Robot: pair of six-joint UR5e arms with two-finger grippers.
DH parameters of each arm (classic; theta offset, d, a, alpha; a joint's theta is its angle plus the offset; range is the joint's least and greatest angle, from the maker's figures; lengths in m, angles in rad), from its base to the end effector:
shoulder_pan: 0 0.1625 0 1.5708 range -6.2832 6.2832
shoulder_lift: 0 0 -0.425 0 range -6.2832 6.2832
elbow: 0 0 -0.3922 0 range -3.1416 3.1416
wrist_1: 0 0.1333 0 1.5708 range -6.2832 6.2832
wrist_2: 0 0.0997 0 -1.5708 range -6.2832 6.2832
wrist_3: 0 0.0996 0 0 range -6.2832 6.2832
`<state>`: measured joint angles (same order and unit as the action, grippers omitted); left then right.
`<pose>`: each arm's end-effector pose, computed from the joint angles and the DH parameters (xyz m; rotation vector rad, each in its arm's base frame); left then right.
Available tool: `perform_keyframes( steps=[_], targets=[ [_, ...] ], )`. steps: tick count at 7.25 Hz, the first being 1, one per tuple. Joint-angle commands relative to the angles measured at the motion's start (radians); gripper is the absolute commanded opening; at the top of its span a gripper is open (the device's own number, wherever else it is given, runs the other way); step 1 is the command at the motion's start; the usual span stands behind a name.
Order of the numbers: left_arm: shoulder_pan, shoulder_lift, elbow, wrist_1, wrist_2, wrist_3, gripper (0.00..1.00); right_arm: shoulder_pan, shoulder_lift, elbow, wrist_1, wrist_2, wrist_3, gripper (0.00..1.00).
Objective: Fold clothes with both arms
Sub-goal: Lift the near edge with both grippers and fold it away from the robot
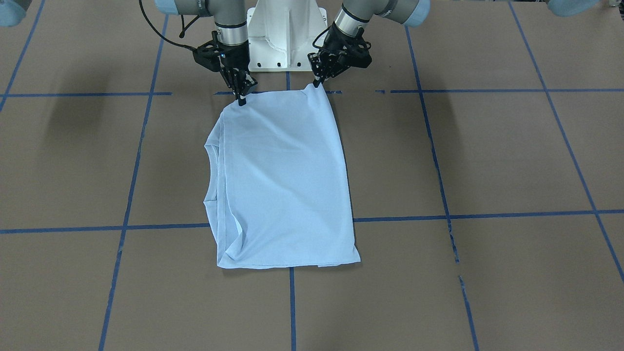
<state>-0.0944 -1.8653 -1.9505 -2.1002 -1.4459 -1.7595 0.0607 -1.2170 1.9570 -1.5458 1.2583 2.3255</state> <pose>0.5416 -0.1976 0.2668 0.0529 1.2116 -0.3229 -0.5634 -0.1985 0.2960 0.0221 -0.8434 0.8878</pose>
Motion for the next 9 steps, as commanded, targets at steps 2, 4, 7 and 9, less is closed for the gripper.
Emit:
perform_keyframes(
  steps=[2,4,7,9],
  targets=[
    [-0.008,0.005,-0.036,0.003,-0.005,0.014,0.0,0.024,0.001,0.081,-0.002,0.003,0.008,0.0],
    [-0.03,0.012,-0.248,0.214,-0.088,0.014,0.0,0.031,-0.013,0.237,-0.069,0.004,0.008,0.0],
    [-0.03,-0.002,-0.542,0.526,-0.152,0.014,0.0,-0.027,-0.001,0.483,-0.338,0.032,0.021,0.0],
    [-0.077,-0.049,-0.465,0.526,-0.153,0.059,0.0,0.014,0.06,0.362,-0.335,0.029,0.005,0.0]
  ],
)
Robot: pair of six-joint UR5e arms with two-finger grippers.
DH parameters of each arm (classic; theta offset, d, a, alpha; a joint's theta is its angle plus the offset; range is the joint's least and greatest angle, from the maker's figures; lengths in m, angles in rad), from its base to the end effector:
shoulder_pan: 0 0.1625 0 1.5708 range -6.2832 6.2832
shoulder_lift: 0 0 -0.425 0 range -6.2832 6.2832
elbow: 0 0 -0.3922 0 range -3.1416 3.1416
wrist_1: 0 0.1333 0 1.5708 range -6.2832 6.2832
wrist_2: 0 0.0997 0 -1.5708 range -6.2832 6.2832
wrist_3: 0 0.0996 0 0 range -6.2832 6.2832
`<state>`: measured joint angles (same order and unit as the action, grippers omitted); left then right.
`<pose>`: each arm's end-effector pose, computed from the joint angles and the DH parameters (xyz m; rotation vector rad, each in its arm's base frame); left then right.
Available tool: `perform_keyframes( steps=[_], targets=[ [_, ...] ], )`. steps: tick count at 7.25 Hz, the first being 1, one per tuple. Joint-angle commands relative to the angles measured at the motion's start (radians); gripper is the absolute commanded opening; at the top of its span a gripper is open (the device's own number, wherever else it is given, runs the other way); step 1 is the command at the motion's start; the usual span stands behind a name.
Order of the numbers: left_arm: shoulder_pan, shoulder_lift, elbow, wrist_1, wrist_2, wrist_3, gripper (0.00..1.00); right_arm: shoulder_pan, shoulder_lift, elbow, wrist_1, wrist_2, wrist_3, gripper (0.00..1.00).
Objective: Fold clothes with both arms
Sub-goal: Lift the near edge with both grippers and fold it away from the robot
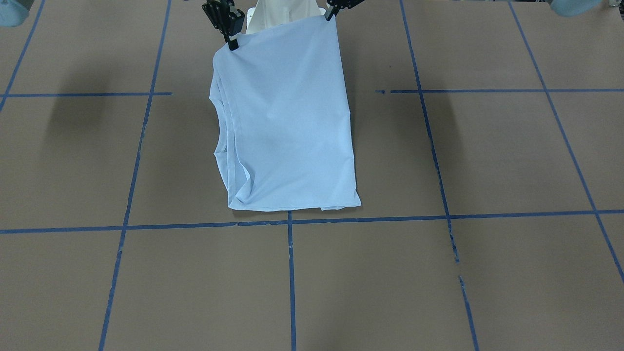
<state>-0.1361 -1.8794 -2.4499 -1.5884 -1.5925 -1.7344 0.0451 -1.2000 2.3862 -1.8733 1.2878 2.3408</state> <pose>0.3828 -0.1848 0.1461 -0.0357 1.2085 -0.2493 -0.4306 -0.1807 0.1787 -0.0663 -0.9468 0.8804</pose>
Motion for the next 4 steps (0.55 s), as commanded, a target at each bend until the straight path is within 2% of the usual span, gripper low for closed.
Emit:
perform_keyframes(
  steps=[1,2,4],
  targets=[
    [-0.093,-0.09,0.102,0.016,-0.01,0.088,0.0,0.1,0.101,-0.159,0.0,0.007,-0.024,0.0],
    [-0.173,-0.121,0.173,0.012,-0.018,0.167,0.0,0.158,0.138,-0.212,0.005,0.007,-0.085,0.0],
    [-0.287,-0.155,0.302,-0.024,-0.029,0.266,0.0,0.26,0.16,-0.342,0.132,0.031,-0.148,0.0]
  ],
)
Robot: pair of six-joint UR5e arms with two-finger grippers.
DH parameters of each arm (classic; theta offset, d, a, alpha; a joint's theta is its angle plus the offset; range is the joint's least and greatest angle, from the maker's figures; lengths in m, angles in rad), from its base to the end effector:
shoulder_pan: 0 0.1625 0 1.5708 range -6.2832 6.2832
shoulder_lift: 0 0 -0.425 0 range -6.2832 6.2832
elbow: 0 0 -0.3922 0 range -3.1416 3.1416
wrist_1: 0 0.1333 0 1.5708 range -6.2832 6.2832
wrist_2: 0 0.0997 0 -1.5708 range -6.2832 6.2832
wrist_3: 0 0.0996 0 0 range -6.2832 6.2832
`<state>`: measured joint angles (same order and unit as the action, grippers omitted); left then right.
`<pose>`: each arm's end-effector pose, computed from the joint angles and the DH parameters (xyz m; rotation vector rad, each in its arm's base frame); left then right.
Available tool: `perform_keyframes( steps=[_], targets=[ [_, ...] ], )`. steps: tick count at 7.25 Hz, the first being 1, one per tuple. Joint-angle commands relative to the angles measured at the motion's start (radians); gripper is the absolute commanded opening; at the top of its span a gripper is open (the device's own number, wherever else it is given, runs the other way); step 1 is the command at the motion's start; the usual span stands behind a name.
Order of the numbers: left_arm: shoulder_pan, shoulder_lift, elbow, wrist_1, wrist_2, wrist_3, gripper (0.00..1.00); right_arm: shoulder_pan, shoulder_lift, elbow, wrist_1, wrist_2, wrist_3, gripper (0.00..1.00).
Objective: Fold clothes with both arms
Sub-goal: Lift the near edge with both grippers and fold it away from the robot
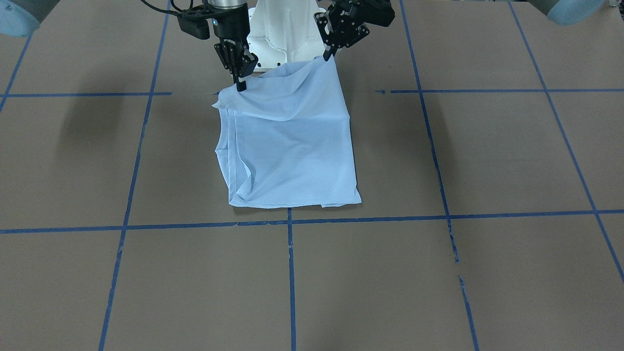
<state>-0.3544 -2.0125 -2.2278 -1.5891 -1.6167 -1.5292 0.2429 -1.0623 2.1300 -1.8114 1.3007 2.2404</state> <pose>0.4178 -0.2919 0.1514 0.1800 1.1064 -0.2538 -0.4800 -0.2837 0.1817 0.0779 -0.8938 0.9650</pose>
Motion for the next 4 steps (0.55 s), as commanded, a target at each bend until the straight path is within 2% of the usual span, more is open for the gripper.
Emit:
perform_keyframes(
  steps=[1,3,4],
  targets=[
    [-0.104,-0.023,0.136,-0.064,-0.005,0.082,0.0,0.116,0.072,-0.182,0.102,0.047,-0.067,0.0],
    [-0.145,-0.048,0.296,-0.185,-0.009,0.112,0.0,0.162,0.134,-0.312,0.128,0.063,-0.104,0.0],
    [-0.159,-0.057,0.371,-0.254,-0.008,0.115,0.0,0.173,0.139,-0.373,0.208,0.063,-0.105,0.0]
  ],
)
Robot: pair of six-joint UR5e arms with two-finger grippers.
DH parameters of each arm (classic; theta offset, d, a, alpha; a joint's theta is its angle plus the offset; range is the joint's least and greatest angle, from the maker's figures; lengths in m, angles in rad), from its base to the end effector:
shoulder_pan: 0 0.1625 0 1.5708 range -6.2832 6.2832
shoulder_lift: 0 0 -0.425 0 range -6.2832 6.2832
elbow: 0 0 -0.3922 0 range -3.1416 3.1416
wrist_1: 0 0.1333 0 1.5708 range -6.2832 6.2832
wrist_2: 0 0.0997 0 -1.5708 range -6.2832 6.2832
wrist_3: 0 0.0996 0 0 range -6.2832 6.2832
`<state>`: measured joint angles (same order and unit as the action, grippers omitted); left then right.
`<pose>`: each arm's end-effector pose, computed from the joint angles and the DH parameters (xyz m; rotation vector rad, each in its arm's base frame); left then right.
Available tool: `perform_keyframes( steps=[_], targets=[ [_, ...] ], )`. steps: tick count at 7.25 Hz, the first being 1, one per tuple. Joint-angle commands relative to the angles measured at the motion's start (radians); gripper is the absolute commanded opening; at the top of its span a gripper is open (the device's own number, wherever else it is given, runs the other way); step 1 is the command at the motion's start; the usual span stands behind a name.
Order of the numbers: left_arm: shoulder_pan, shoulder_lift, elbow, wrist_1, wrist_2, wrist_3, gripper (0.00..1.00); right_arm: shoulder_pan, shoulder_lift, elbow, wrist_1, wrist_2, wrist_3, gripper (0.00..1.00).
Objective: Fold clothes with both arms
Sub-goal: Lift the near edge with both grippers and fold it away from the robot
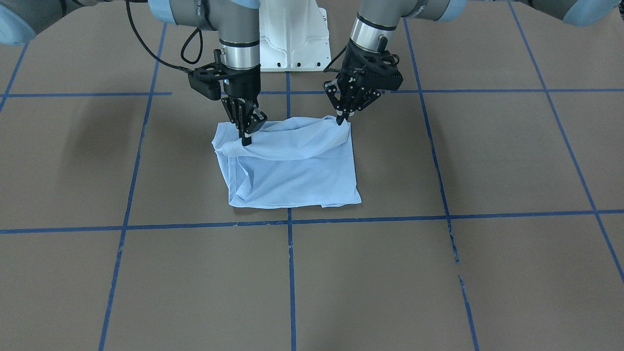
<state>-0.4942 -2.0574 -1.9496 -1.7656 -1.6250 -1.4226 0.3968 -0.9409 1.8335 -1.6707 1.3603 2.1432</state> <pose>0.4574 -0.3917 0.2012 0.2892 1.0250 -0.2841 -0.5268 -0.3878 0.1979 0.1352 -0.8408 0.9963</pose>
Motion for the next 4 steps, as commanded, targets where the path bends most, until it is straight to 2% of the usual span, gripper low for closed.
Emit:
perform_keyframes(
  steps=[1,2,4],
  targets=[
    [-0.029,-0.013,0.148,-0.122,0.001,0.03,0.0,0.031,0.04,-0.154,0.139,0.002,-0.023,0.0],
    [-0.032,-0.017,0.188,-0.152,0.001,0.036,0.0,0.039,0.056,-0.207,0.155,0.003,-0.032,0.0],
    [-0.032,-0.055,0.271,-0.155,0.004,0.037,0.0,0.042,0.056,-0.255,0.177,0.003,-0.046,0.0]
  ],
)
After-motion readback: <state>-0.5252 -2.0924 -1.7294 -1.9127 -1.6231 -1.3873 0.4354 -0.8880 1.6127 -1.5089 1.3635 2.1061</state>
